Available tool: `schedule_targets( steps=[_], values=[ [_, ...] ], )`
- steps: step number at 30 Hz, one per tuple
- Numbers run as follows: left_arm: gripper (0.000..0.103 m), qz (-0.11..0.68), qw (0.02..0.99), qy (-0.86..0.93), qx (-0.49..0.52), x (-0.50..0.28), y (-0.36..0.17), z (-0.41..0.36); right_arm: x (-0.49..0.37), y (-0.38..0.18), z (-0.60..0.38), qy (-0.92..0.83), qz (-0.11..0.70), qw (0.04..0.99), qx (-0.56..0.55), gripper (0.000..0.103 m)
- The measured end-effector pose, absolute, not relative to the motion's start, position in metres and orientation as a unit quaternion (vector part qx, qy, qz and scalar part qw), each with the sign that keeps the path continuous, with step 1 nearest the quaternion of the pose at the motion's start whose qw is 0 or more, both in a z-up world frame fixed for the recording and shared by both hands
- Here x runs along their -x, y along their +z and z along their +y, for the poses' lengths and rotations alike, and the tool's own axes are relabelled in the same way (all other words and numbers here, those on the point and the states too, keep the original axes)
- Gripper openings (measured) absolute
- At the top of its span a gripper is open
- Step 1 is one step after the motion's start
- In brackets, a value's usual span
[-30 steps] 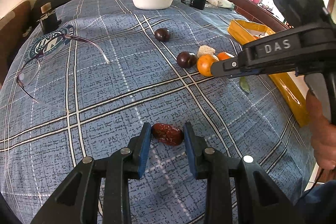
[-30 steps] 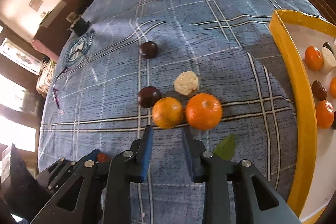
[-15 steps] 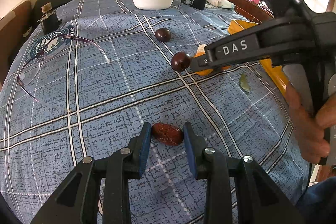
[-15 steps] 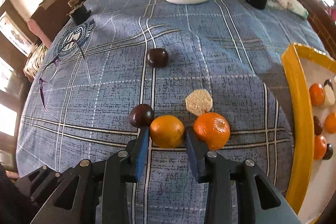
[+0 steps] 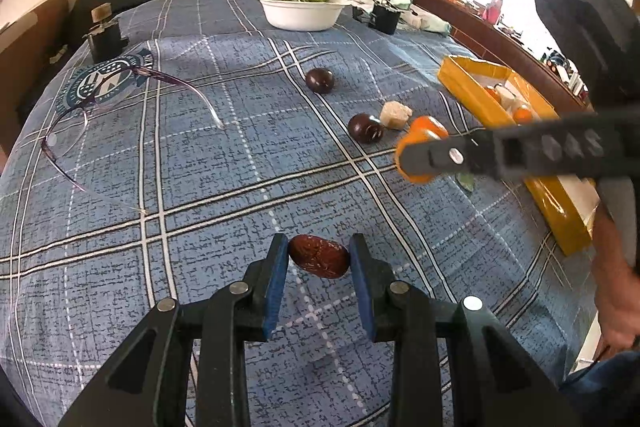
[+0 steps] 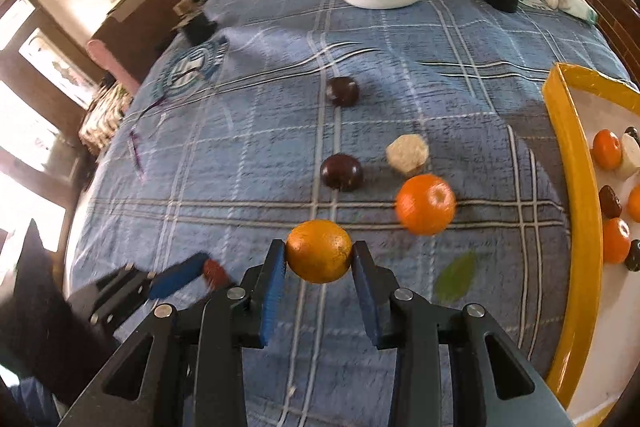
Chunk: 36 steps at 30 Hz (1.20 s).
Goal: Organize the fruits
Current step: 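Lift and carry the red date and mandarin over the yellow tray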
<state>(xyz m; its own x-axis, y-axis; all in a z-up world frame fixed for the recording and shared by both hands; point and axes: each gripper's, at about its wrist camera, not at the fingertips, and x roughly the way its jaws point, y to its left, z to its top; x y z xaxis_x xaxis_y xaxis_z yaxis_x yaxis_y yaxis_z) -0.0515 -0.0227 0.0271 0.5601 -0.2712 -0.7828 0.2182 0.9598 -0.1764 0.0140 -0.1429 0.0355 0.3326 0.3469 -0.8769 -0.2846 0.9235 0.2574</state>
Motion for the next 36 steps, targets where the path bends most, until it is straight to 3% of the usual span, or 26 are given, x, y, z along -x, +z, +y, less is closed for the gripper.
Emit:
schedule_targets(
  steps=[36],
  values=[
    [0.03, 0.429, 0.896, -0.106, -0.043, 0.057, 0.047, -0.045, 0.022, 0.048, -0.168, 0.173, 0.538, 0.824, -0.045, 0.037]
  ],
)
